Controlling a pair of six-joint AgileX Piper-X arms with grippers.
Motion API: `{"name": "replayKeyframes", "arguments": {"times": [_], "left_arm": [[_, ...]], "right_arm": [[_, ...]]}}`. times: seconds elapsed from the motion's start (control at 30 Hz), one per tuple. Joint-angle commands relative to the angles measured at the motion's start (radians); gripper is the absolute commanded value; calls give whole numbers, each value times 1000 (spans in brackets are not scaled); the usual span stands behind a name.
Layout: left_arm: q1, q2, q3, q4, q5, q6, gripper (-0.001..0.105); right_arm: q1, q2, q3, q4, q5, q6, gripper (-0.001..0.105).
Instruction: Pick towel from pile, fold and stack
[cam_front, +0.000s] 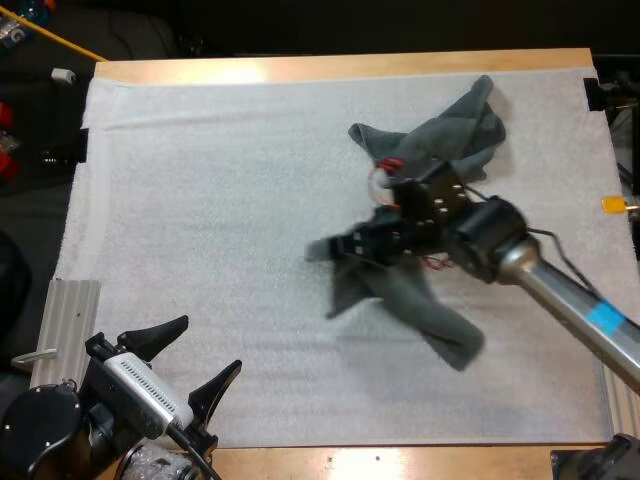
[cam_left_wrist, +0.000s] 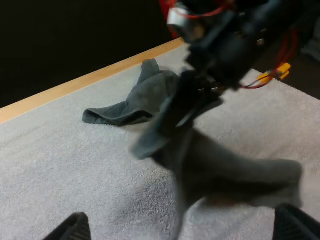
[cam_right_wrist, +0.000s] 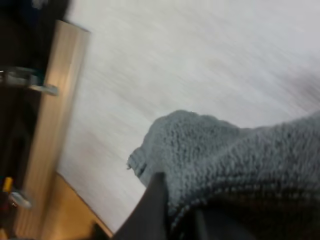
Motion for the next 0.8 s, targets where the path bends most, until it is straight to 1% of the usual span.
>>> {"name": "replayKeyframes", "arguments": {"times": [0.0,0.13,0.3,0.33,0.37,0.4,0.43,0.47,0.5,0.53,0.57,0.6,0.63,0.67,0.77], "left_arm": [[-2,1,-4,-2,6,-12,70],[-2,1,-4,-2,6,-12,70],[-2,1,-4,-2,6,-12,70],[-2,1,-4,-2,6,-12,70],[-2,1,-4,-2,6,-12,70],[-2,1,-4,-2,6,-12,70],[-2,1,-4,-2,6,-12,70],[-2,1,-4,-2,6,-12,70],[-2,1,-4,-2,6,-12,70],[-2,1,-4,-2,6,-12,70],[-2,1,-4,-2,6,-12,70],[-2,1,-4,-2,6,-12,70],[-2,1,-4,-2,6,-12,70],[-2,1,-4,-2,6,-12,70],[-2,1,-4,0,6,-12,70]], "right_arm": [[9,3,-30,-41,-14,11,0],[39,50,-109,-34,-94,30,0],[37,65,-130,-67,-95,29,0],[37,72,-130,-62,-98,31,3],[37,77,-130,-56,-100,32,7],[37,83,-130,-54,-97,32,14],[37,93,-130,-58,-94,35,26],[37,99,-130,-66,-91,40,35],[37,105,-130,-82,-82,48,48],[37,111,-130,-107,-67,53,64],[37,114,-130,-128,-52,56,74],[37,114,-130,-146,-43,64,79],[37,110,-132,-158,-42,69,80],[37,105,-133,-162,-44,69,79],[39,81,-133,-140,-32,67,70]]}}
